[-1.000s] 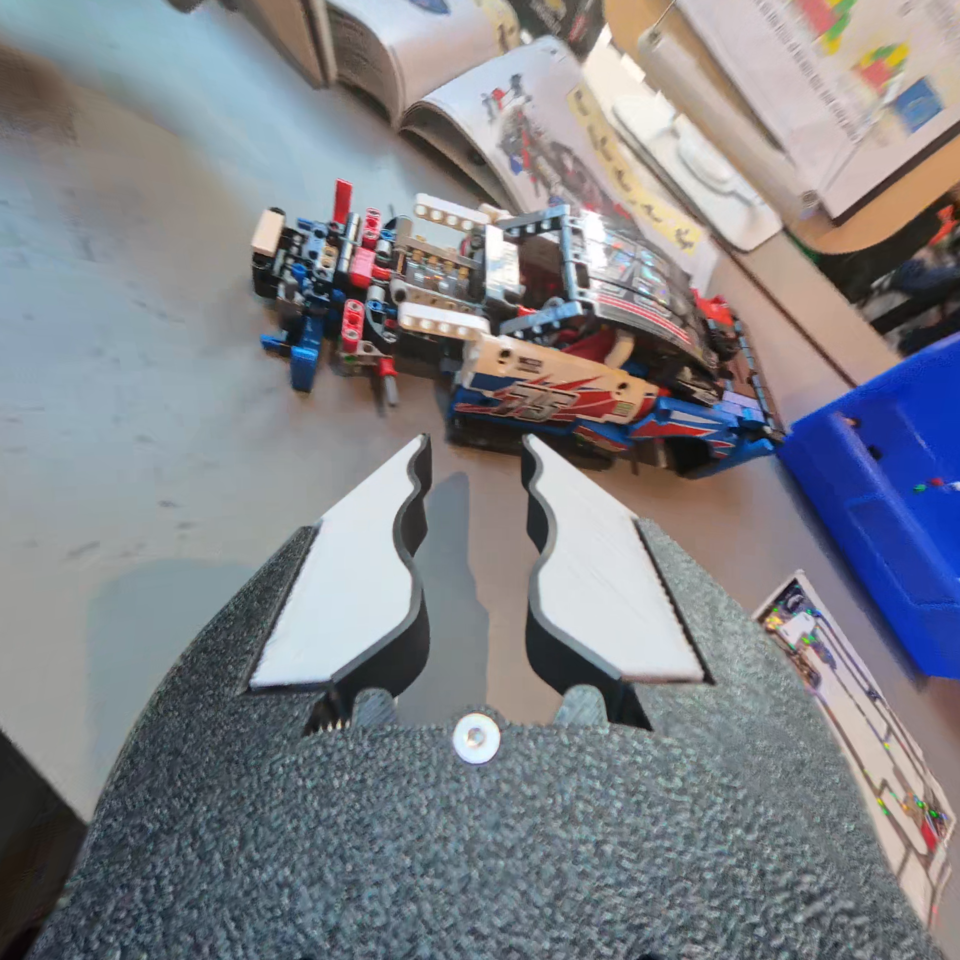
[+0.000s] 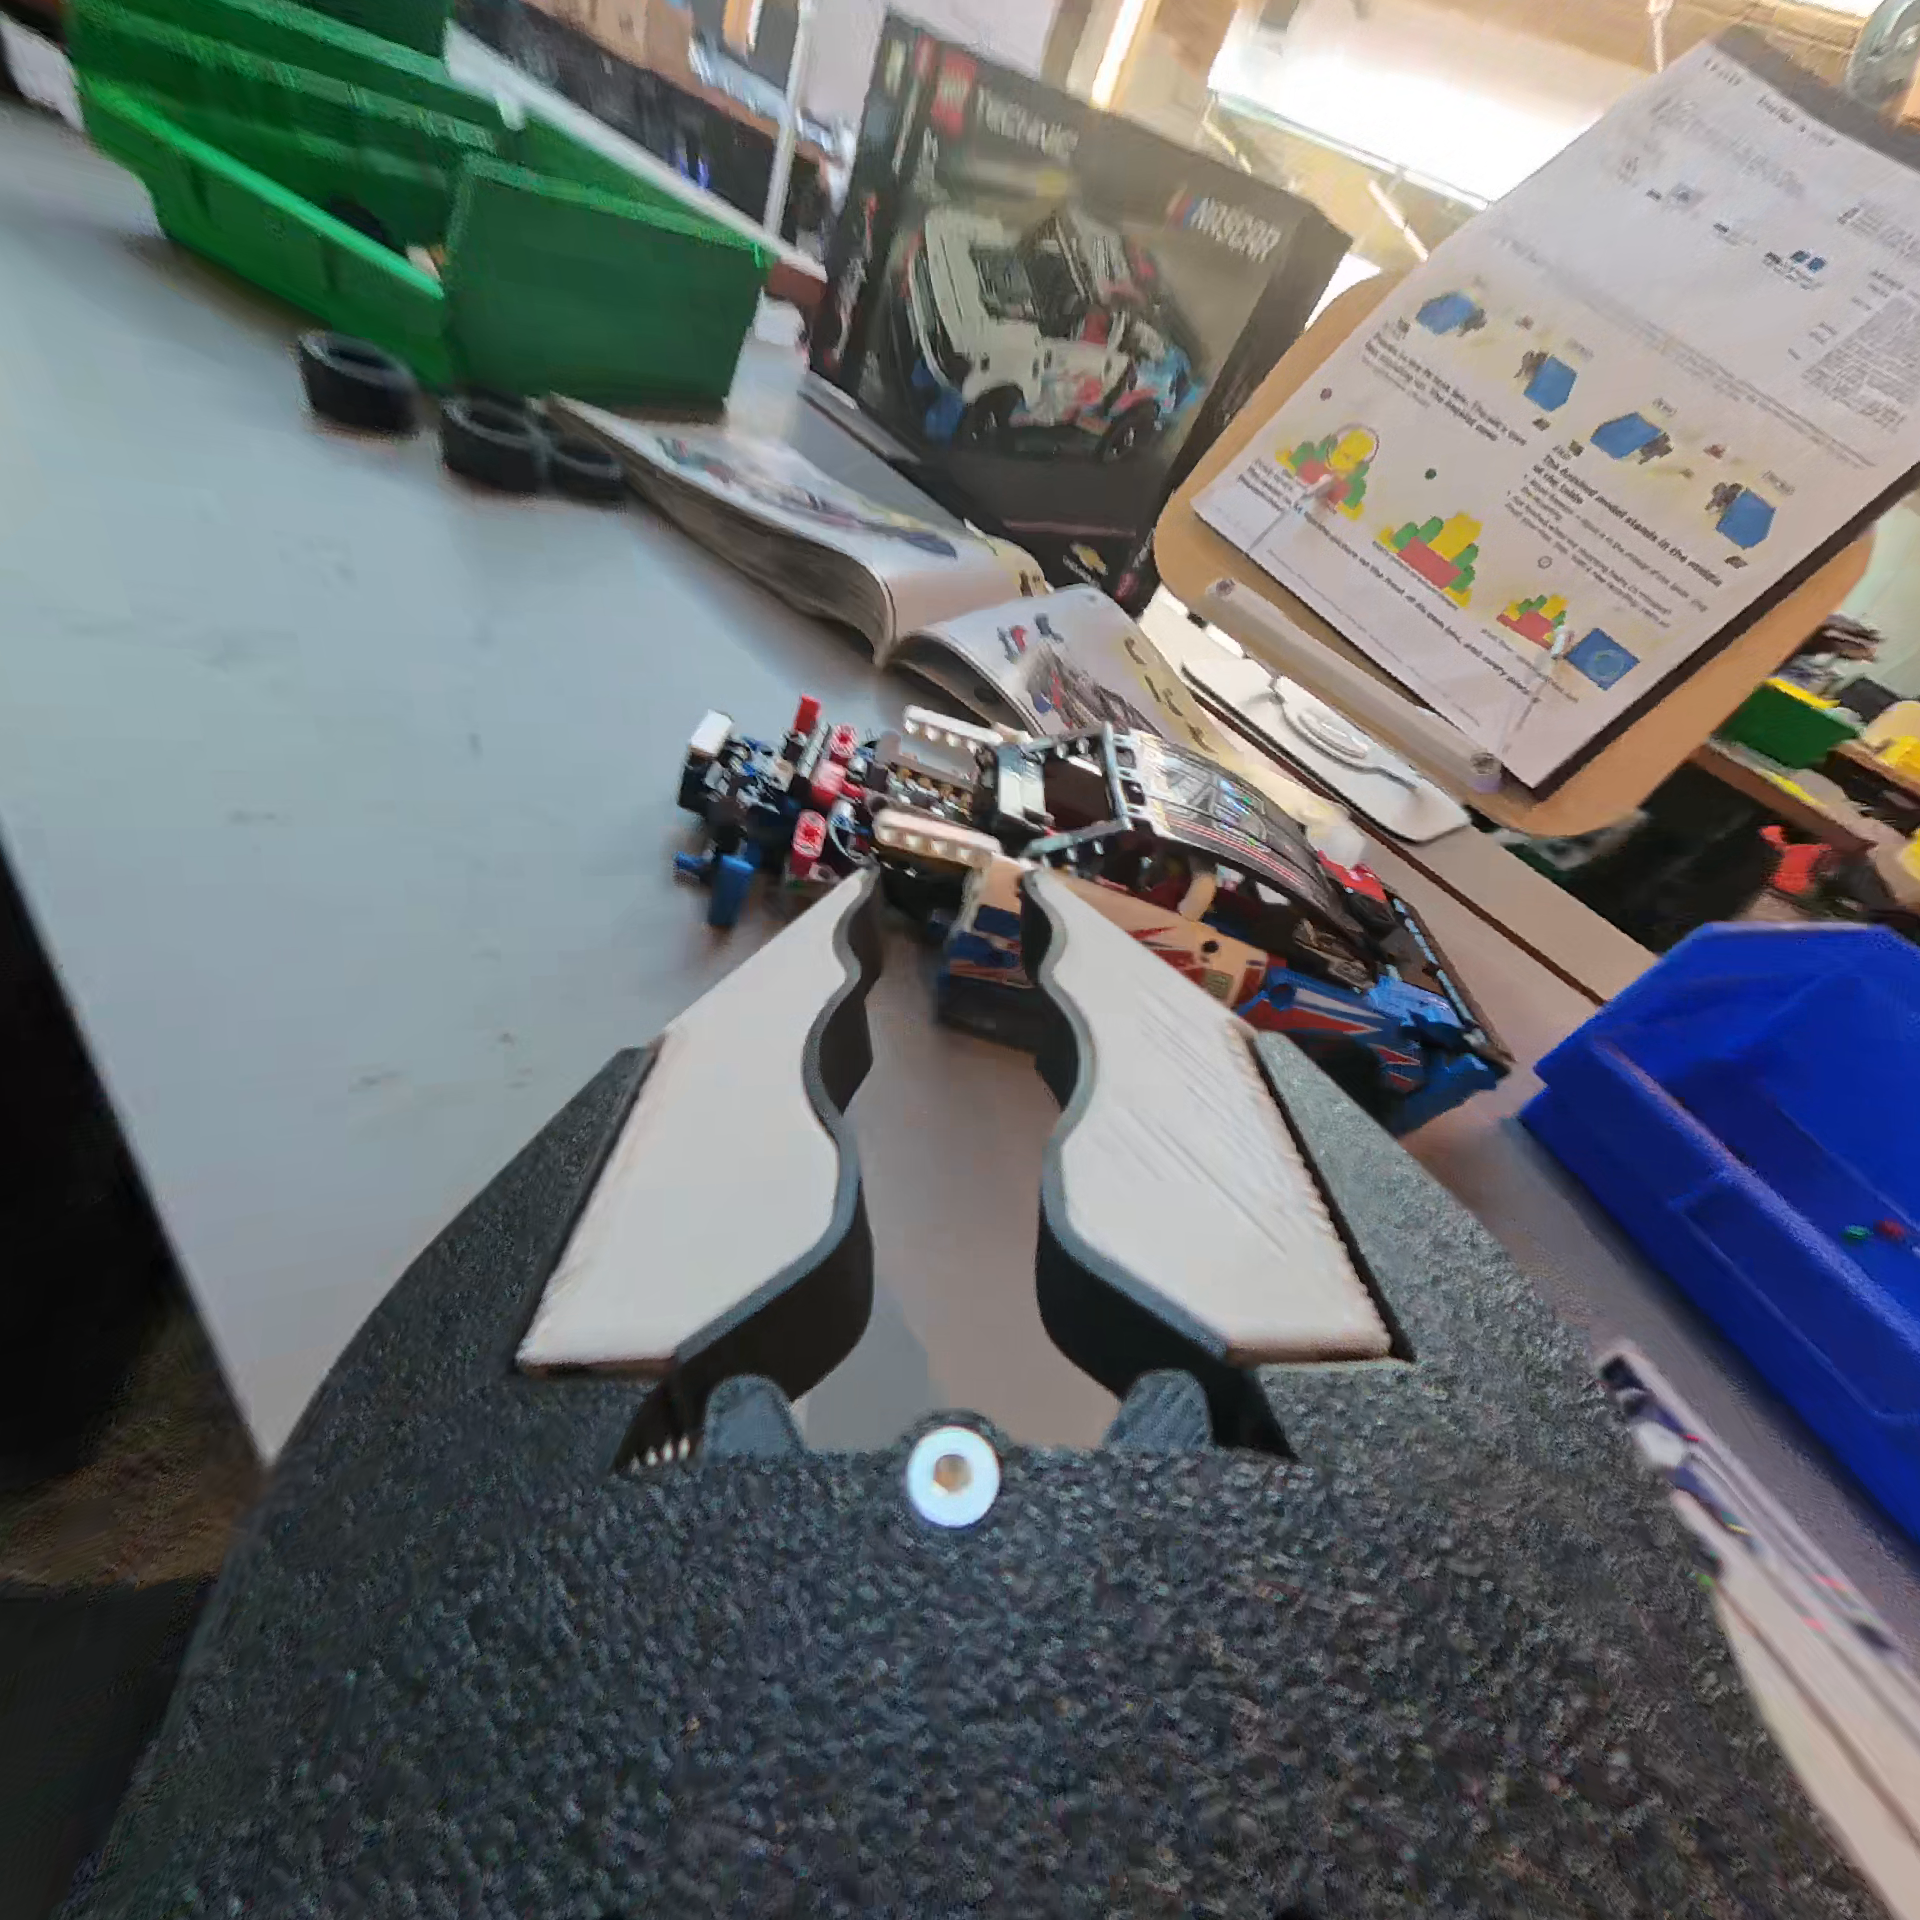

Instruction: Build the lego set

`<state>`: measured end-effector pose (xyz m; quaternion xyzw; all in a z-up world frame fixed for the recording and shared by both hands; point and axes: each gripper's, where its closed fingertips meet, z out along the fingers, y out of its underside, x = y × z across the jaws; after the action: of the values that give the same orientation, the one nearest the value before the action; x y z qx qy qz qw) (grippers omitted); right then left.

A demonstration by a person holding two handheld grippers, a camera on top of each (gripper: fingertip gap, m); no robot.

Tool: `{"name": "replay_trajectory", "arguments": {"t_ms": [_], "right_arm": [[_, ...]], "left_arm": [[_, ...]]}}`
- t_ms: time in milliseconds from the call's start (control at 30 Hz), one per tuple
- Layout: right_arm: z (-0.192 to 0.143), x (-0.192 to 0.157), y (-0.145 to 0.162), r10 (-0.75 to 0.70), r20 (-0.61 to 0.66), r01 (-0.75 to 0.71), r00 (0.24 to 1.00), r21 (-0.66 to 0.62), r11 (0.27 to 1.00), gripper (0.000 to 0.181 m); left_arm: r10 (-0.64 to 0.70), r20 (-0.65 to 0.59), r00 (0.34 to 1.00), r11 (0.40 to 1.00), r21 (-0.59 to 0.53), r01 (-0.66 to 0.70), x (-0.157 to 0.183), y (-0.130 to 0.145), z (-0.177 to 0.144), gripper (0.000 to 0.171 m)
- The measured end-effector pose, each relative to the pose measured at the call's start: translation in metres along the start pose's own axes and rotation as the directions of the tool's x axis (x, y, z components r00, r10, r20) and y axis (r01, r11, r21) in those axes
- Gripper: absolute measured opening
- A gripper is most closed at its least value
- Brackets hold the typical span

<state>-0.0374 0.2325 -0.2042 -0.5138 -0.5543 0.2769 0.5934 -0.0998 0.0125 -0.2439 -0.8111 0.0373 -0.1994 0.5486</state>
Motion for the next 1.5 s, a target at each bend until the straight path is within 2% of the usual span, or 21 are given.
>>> {"name": "replay_trajectory", "arguments": {"t_ms": [100, 167, 233, 300, 400, 433, 500, 533, 600, 667, 733, 800, 867, 933, 1033, 1100, 1167, 1200, 1367, 1433, 1500], "right_arm": [[-0.024, -0.015, -0.019, 0.160, 0.064, -0.163, 0.985, 0.054, 0.985, 0.025], [-0.042, -0.025, -0.029, 0.181, 0.077, -0.183, 0.981, 0.020, 0.983, 0.032], [-0.065, -0.037, -0.036, 0.247, 0.082, -0.247, 0.966, -0.002, 0.969, 0.041], [-0.087, -0.058, -0.041, 0.375, 0.119, -0.380, 0.919, 0.019, 0.925, 0.046], [-0.101, -0.105, -0.029, 0.501, 0.206, -0.522, 0.840, 0.060, 0.851, 0.047], [-0.099, -0.123, -0.021, 0.487, 0.239, -0.510, 0.840, 0.038, 0.860, 0.045], [-0.091, -0.149, -0.008, 0.425, 0.308, -0.417, 0.851, -0.095, 0.904, 0.046], [-0.086, -0.146, -0.002, 0.413, 0.257, -0.394, 0.874, -0.123, 0.911, 0.049], [-0.083, -0.149, -0.014, 0.398, 0.258, -0.399, 0.880, -0.053, 0.916, 0.049], [-0.079, -0.155, -0.008, 0.363, 0.250, -0.361, 0.898, -0.056, 0.931, 0.047], [-0.074, -0.165, -0.007, 0.392, 0.310, -0.383, 0.866, -0.091, 0.919, 0.047], [-0.071, -0.171, -0.009, 0.435, 0.342, -0.430, 0.833, -0.095, 0.898, 0.050], [-0.068, -0.182, 0.005, 0.402, 0.343, -0.384, 0.849, -0.121, 0.915, 0.050], [-0.070, -0.196, 0.031, 0.352, 0.331, -0.297, 0.875, -0.207, 0.932, 0.050], [-0.078, -0.209, 0.054, 0.392, 0.302, -0.286, 0.869, -0.340, 0.896, 0.046], [-0.088, -0.227, 0.049, 0.470, 0.376, -0.333, 0.798, -0.375, 0.865, 0.028], [-0.094, -0.237, 0.041, 0.472, 0.421, -0.326, 0.774, -0.374, 0.868, 0.003], [-0.097, -0.242, 0.038, 0.459, 0.441, -0.311, 0.771, -0.367, 0.876, 0.000], [-0.110, -0.277, 0.048, 0.404, 0.492, -0.209, 0.771, -0.404, 0.891, 0.000], [-0.108, -0.278, 0.058, 0.381, 0.430, -0.194, 0.819, -0.417, 0.888, 0.000], [-0.104, -0.275, 0.067, 0.380, 0.353, -0.209, 0.855, -0.436, 0.875, 0.000]], "left_arm": [[-0.019, 0.010, 1.000, 0.999, 0.027, 0.019, 0.021, 0.013, -0.016, 0.069], [-0.076, 0.026, 0.997, 0.997, 0.034, 0.076, 0.028, 0.019, -0.023, 0.068], [-0.141, 0.018, 0.990, 0.985, 0.100, 0.138, 0.036, 0.014, -0.028, 0.067], [-0.171, 0.011, 0.985, 0.978, 0.127, 0.168, 0.041, 0.010, -0.029, 0.067], [-0.104, -0.012, 0.995, 0.995, 0.004, 0.104, 0.048, 0.020, -0.027, 0.061], [-0.055, 0.014, 0.998, 0.998, -0.024, 0.055, 0.044, 0.025, -0.026, 0.060], [0.024, 0.075, 0.997, 0.997, -0.076, -0.019, 0.034, 0.036, -0.024, 0.060], [0.046, 0.072, 0.996, 0.995, -0.094, -0.039, 0.033, 0.040, -0.021, 0.060], [0.076, 0.052, 0.996, 0.992, -0.106, -0.070, 0.034, 0.045, -0.012, 0.057], [0.124, 0.058, 0.991, 0.983, -0.143, -0.115, 0.034, 0.049, -0.005, 0.059], [0.183, 0.105, 0.977, 0.973, -0.162, -0.165, 0.027, 0.052, 0.002, 0.057], [0.197, 0.046, 0.979, 0.966, -0.178, -0.186, 0.035, 0.056, 0.013, 0.057], [0.253, 0.035, 0.967, 0.942, -0.236, -0.238, 0.036, 0.066, 0.020, 0.059], [0.308, 0.066, 0.949, 0.920, -0.275, -0.279, 0.032, 0.074, 0.018, 0.052], [0.296, 0.100, 0.950, 0.915, -0.314, -0.253, 0.036, 0.084, 0.010, 0.041], [0.245, 0.095, 0.965, 0.930, -0.304, -0.207, 0.043, 0.085, 0.009, 0.028], [0.219, 0.081, 0.972, 0.937, -0.296, -0.187, 0.050, 0.082, 0.015, 0.007], [0.225, 0.079, 0.971, 0.936, -0.296, -0.193, 0.052, 0.081, 0.019, 0.000], [0.203, -0.036, 0.979, 0.917, -0.344, -0.203, 0.088, 0.103, 0.043, 0.000], [0.229, -0.008, 0.973, 0.912, -0.347, -0.218, 0.097, 0.107, 0.049, 0.000], [0.241, 0.082, 0.967, 0.897, -0.400, -0.190, 0.092, 0.113, 0.053, 0.000]]}}
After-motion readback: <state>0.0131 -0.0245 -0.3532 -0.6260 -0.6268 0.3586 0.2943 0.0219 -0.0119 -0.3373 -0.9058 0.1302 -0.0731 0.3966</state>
